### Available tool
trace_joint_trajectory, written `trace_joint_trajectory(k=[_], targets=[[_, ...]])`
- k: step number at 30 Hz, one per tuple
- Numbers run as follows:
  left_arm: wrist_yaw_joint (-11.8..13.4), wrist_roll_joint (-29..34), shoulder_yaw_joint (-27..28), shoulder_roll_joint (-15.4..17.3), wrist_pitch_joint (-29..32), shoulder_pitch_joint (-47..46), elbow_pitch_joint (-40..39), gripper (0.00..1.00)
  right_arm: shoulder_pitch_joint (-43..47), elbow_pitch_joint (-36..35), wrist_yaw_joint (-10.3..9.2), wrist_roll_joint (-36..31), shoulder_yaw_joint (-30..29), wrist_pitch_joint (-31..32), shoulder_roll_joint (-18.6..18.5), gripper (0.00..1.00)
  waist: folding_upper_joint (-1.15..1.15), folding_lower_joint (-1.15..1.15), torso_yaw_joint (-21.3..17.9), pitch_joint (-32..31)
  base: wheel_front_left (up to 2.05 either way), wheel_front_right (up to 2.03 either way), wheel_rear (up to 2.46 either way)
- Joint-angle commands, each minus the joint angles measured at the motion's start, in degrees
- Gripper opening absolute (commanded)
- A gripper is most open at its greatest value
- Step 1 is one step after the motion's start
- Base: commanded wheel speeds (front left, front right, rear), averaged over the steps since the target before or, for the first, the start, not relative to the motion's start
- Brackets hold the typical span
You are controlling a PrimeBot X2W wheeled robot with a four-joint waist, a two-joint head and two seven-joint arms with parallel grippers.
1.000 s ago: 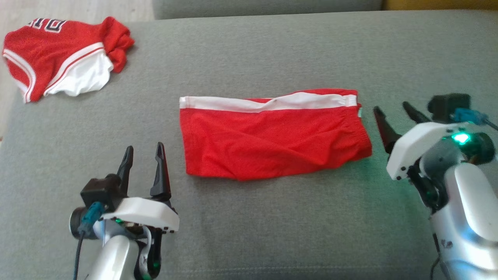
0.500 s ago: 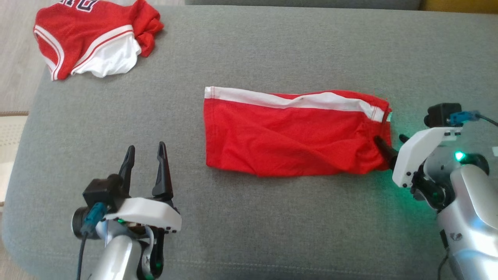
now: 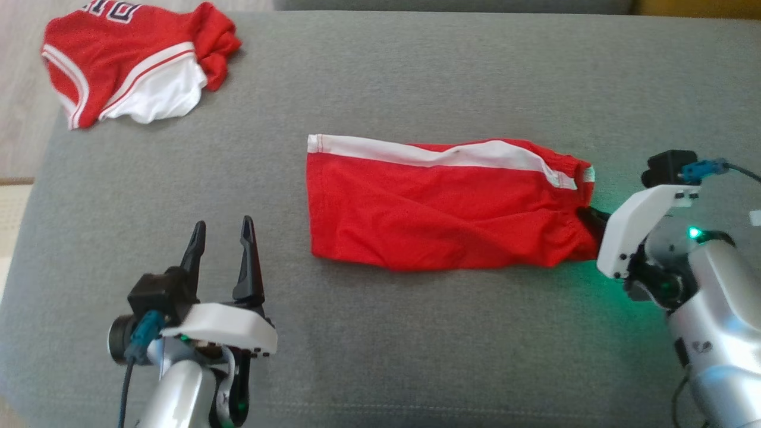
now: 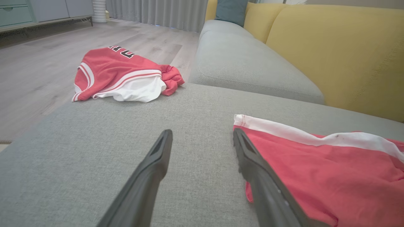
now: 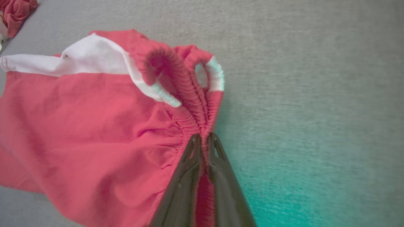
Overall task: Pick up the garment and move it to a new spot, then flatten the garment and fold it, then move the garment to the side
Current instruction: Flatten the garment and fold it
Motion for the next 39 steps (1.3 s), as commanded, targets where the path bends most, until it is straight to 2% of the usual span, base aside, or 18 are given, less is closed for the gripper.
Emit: trace_joint_trajectory(k=[1,10,13,16,17,20,29,39], targets=[[-0.11,0.83,2.46,0.23,-0.70,-0.18,-2.32,1.00,-1.99,-1.22,-0.05,0.49,0.87,0.04,-2.24,0.00,0.00,0.00,-0.92,-0.32,0.00,0.00,0.00],[-0.52,1.25,2.08,-0.06,-0.71,0.30,-3.72,1.00,-1.94,-4.72,-0.05,2.39,0.00,2.96,-11.65,0.00,0.00,0.00,-4.62,-0.88,0.00,0.00,0.00],[-0.45,1.30,1.98,-0.13,-0.71,0.37,-3.91,1.00,-1.30,-5.93,-0.05,2.68,-0.36,3.84,-13.00,0.00,0.00,0.00,-5.37,-0.78,0.00,0.00,0.00],[-0.47,1.32,1.92,-0.15,-0.71,0.32,-3.98,1.00,0.10,-8.21,-0.05,5.41,-1.46,5.20,-11.40,0.00,0.00,0.00,-6.56,-0.58,0.00,0.00,0.00],[-0.49,1.34,1.84,-0.13,-0.71,0.16,-3.81,1.00,0.69,-9.51,-0.05,7.26,-1.64,5.64,-9.52,0.00,0.00,0.00,-6.76,-0.50,0.00,0.00,0.00],[-0.51,1.34,1.76,-0.10,-0.71,-0.07,-3.61,1.00,1.06,-11.12,-0.05,9.13,-1.40,5.78,-7.50,0.00,0.00,0.00,-6.70,-0.47,0.00,0.00,0.00],[-0.54,1.08,1.47,-0.02,-0.71,-0.58,-3.13,1.00,0.95,-18.68,-0.05,16.06,1.99,5.34,0.27,0.00,0.00,0.00,-2.78,-1.22,0.00,0.00,0.00],[-0.51,0.55,0.95,-0.56,-0.71,-0.88,-2.90,1.00,-1.53,-16.57,-0.05,15.48,6.30,4.24,5.47,0.00,0.00,0.00,1.53,-1.00,0.00,0.00,0.00]])
